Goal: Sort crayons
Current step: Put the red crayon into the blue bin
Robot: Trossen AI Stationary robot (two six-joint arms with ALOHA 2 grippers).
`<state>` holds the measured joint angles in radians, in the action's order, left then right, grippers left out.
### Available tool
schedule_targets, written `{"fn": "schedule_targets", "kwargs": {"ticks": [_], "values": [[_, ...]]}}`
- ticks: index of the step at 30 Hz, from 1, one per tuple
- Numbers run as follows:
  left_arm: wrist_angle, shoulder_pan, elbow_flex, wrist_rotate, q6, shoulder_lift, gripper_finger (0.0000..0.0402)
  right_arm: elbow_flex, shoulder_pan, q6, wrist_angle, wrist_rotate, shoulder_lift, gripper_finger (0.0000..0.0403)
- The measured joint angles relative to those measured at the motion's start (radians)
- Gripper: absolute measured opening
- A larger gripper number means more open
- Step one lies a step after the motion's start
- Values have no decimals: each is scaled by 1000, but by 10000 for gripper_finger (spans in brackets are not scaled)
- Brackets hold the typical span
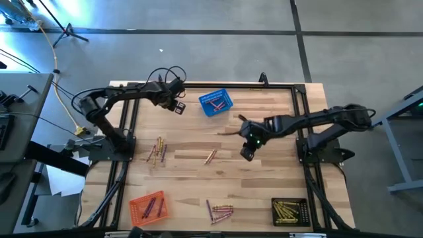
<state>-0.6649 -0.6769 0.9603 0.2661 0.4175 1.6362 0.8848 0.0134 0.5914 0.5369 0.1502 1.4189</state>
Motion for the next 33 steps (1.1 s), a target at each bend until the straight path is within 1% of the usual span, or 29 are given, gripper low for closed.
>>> {"fn": "schedule_targets", "kwargs": {"ticks": [5,8,11,16,20,33], "values": [[-43,-26,30,-3,23,51,101,0,101,-115,5,26,0,66],[-57,-46,42,-28,23,72,101,0,160,-184,5,51,0,66],[-55,-65,45,-50,24,76,101,0,215,-247,5,98,0,66],[-57,-87,46,-55,42,76,101,0,288,-300,5,142,0,66],[-53,-103,46,-136,53,76,101,0,327,-323,5,148,0,66],[-48,-137,46,-124,72,75,101,0,386,-391,4,150,0,66]]}}
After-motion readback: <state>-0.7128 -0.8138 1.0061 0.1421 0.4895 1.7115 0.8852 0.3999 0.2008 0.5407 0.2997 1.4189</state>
